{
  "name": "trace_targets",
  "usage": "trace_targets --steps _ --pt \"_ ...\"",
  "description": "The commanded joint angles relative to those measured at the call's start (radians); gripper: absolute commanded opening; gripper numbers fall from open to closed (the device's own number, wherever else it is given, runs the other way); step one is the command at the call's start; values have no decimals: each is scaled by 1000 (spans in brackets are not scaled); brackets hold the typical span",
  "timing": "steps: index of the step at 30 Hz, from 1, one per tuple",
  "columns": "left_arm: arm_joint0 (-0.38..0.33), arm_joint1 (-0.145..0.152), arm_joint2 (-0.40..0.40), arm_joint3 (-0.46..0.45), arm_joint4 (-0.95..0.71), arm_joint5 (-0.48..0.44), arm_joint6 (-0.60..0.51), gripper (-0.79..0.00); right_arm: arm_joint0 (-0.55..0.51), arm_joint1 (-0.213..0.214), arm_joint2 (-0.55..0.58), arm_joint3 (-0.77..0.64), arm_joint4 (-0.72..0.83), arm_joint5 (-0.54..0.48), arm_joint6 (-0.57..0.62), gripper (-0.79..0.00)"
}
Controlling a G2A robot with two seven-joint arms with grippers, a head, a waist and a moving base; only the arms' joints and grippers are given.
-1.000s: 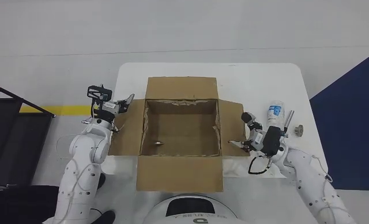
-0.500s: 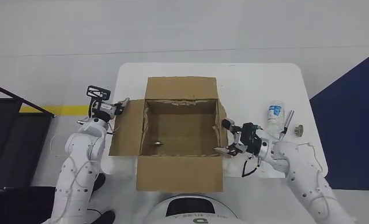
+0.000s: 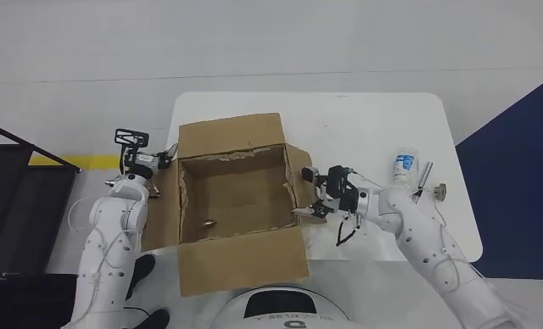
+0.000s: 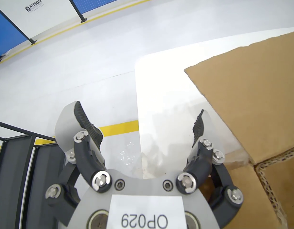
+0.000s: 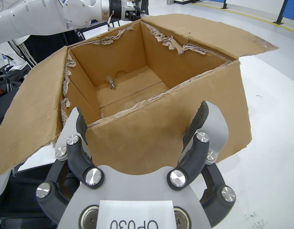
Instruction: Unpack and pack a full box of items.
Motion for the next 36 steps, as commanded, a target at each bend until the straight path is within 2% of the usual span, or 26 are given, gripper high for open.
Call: trace_targets --steps 1,12,23,27,32,34,36 --pt "-3 0 6 6 4 1 -2 0 -7 2 11 -4 -7 5 -13 0" --pt "-50 -1 62 80 23 -19 -7 0 -58 13 73 -55 -26 38 -63 0" --pt "-192 -11 154 204 57 -12 -17 0 -82 15 102 -74 -26 69 -76 0" --pt "-235 -14 168 246 54 9 -17 0 -106 20 127 -120 -82 85 -144 0" --pt "-248 -13 154 276 27 19 -14 0 -128 25 147 -210 -200 108 -249 0" --pt "-247 -12 141 279 4 10 -18 0 -122 24 129 -228 -226 59 -317 0" --pt "-243 -11 131 277 -16 7 -21 0 -122 24 129 -228 -226 59 -317 0"
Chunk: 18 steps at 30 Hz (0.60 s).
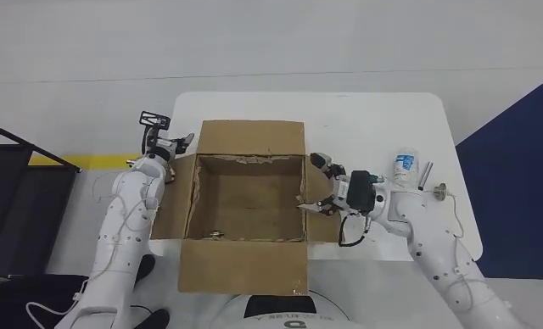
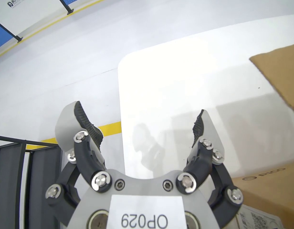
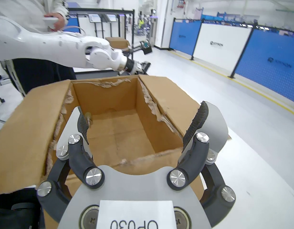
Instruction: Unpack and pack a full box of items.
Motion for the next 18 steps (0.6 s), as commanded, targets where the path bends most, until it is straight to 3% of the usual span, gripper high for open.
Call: trace_targets --steps 1,14,16,18 --pt "1 0 -2 -1 -4 -1 -1 0 0 0 0 2 2 5 12 0" --pt "1 1 -5 -4 2 8 4 0 0 0 0 2 2 5 12 0" --pt "26 1 -18 -37 15 64 47 0 0 0 0 2 2 5 12 0" --pt "72 3 -65 -107 -90 38 50 0 0 0 0 2 2 5 12 0"
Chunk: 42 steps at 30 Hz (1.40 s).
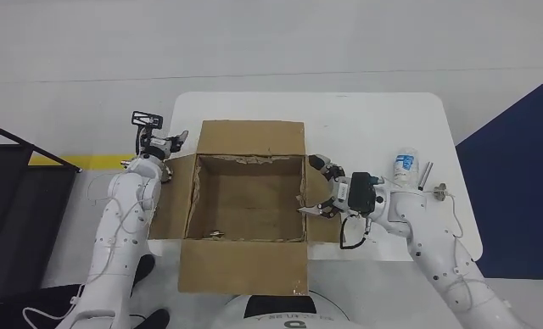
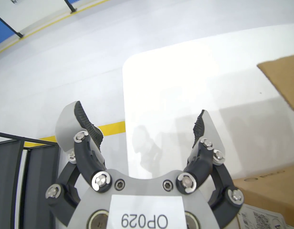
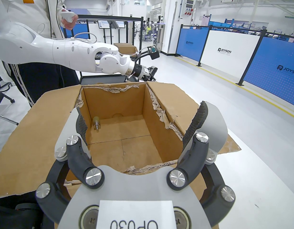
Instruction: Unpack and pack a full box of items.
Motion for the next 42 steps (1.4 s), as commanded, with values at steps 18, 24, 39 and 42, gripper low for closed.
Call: trace_targets --steps 18,24,39,42 --pt "229 25 -105 -469 -219 -215 -277 0 0 0 0 0 0 0 -1 0" --pt "229 25 -105 -469 -219 -215 -277 0 0 0 0 0 0 0 -1 0" --pt "229 25 -105 -469 -219 -215 -277 0 0 0 0 0 0 0 -1 0" --pt "229 25 -105 -469 -219 -215 -277 0 0 0 0 0 0 0 -1 0"
